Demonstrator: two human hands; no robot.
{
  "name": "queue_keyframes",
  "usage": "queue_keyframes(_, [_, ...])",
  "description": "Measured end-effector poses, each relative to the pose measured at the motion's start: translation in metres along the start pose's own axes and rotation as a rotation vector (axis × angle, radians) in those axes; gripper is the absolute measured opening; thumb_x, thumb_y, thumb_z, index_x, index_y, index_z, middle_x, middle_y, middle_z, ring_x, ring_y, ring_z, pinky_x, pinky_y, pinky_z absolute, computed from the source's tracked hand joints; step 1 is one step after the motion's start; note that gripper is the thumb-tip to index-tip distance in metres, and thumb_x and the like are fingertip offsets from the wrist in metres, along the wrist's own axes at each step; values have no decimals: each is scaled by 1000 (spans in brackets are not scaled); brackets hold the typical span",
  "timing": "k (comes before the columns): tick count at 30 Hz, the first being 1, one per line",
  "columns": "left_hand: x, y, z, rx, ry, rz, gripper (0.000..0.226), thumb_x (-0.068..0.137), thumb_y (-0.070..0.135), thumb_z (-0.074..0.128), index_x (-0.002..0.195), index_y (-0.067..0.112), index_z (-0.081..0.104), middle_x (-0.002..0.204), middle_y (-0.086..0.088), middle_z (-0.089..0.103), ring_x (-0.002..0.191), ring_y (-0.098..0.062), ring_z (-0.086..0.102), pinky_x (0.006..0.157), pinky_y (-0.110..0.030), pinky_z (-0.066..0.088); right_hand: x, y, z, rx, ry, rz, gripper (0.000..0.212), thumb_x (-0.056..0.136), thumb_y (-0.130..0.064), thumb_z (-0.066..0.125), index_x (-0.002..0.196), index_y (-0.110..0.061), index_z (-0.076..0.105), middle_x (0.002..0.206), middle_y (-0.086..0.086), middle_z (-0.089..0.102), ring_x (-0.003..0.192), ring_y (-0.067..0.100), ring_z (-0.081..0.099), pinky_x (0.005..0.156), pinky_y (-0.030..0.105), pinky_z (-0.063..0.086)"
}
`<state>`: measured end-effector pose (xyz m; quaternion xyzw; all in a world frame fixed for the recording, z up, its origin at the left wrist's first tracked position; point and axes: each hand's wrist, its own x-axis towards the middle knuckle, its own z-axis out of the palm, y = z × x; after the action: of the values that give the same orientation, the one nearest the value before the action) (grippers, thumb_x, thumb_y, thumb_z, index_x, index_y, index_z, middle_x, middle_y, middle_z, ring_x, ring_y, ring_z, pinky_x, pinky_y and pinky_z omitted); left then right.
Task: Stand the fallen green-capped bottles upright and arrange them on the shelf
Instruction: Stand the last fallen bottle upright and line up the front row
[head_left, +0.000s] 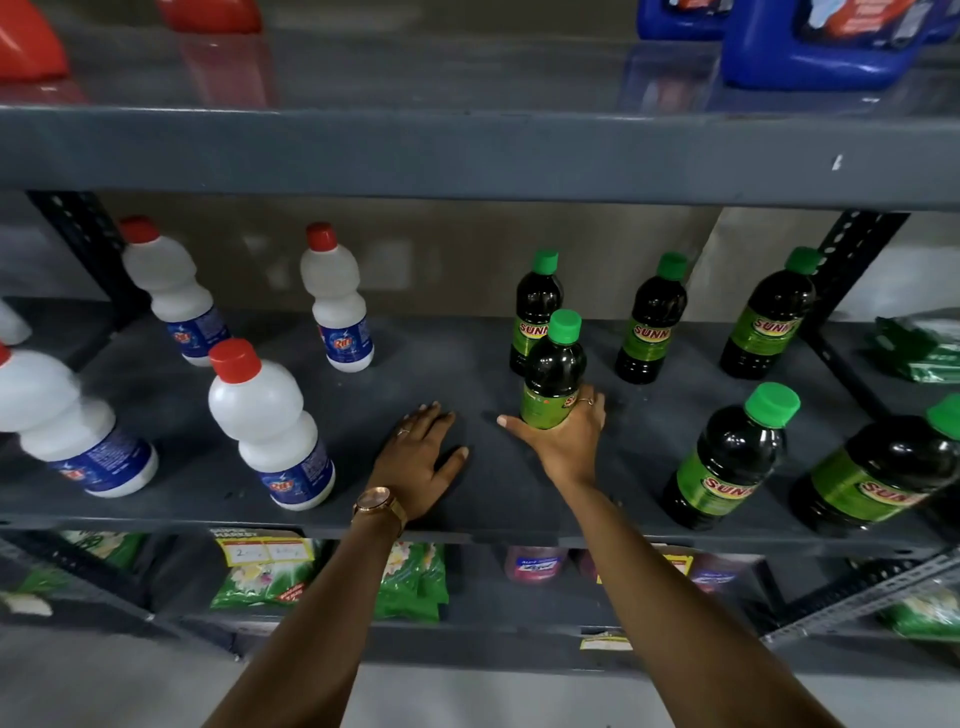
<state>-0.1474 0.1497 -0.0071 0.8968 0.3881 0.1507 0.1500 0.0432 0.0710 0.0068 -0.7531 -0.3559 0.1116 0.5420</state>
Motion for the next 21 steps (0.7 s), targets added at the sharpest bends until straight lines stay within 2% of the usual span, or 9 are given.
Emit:
queue_keyframes(3, [-1, 1, -1, -4, -4, 3, 79, 80, 63, 18, 143, 16, 31, 155, -8, 25, 143, -23, 18, 115, -33, 10, -2, -3, -1, 46, -41, -6, 80, 50, -36, 92, 115, -13, 51, 115, 2, 47, 104, 9, 47, 95, 29, 42])
queue_keyframes(6, [0, 0, 1, 1, -2, 3, 79, 80, 63, 18, 143, 16, 31, 155, -9, 25, 143, -23, 18, 115, -33, 9, -5, 9, -11, 154, -141, 7, 59, 64, -15, 85, 111, -23, 50, 103, -7, 60, 91, -4, 60, 80, 26, 49])
queue_keyframes(7, [0, -1, 1, 6, -1, 3, 79, 81, 63, 18, 143, 16, 31, 155, -9, 25, 143, -23, 18, 115, -32, 9, -5, 11, -12, 162, -125, 5, 59, 63, -17, 87, 110, -24, 51, 102, -7, 63, 93, -3, 62, 79, 25, 49])
queue_keyframes(10, [1, -3, 3, 17, -12, 0, 79, 81, 63, 17, 144, 17, 29, 155, -8, 24, 143, -22, 17, 116, -33, 8, -3, 7, -7, 88, -14, 16, 75, 48, -42, 92, 107, -15, 54, 108, 4, 59, 104, 16, 56, 86, 30, 49])
queue_keyframes(12, [0, -2, 3, 18, -15, -1, 79, 81, 63, 16, 144, 18, 28, 155, -8, 23, 143, -22, 16, 116, -33, 8, -1, 3, -2, 3, 48, 36, 89, 43, -54, 90, 111, -10, 54, 112, 7, 54, 108, 18, 47, 90, 31, 44])
queue_keyframes(14, [0, -2, 2, 18, -25, -5, 79, 81, 64, 16, 145, 18, 27, 156, -7, 22, 143, -22, 15, 115, -33, 8, -2, 0, -3, -20, 29, 29, 94, 43, -57, 89, 116, -10, 52, 116, 6, 49, 108, 15, 42, 92, 30, 40])
queue_keyframes(17, [0, -2, 2, 21, -34, -7, 79, 81, 64, 16, 145, 18, 27, 156, -7, 22, 144, -22, 14, 115, -32, 6, -4, 6, -14, 55, -128, -18, 81, 54, -38, 91, 119, -14, 49, 118, 2, 48, 108, 9, 46, 93, 24, 41])
queue_keyframes(19, [0, -3, 3, 24, -34, -7, 77, 83, 63, 18, 145, 18, 26, 156, -7, 21, 144, -21, 13, 114, -31, 5, -3, 13, -22, 92, -206, -31, 67, 62, -21, 89, 116, -20, 50, 114, -1, 56, 109, 15, 56, 92, 28, 46])
queue_keyframes(21, [0, -3, 3, 31, -42, -10, 71, 87, 59, 23, 145, 18, 26, 156, -7, 21, 144, -21, 13, 114, -30, 4, -2, 16, -27, 87, -219, -35, 59, 64, -15, 88, 111, -24, 53, 108, -3, 62, 107, 18, 62, 93, 34, 51])
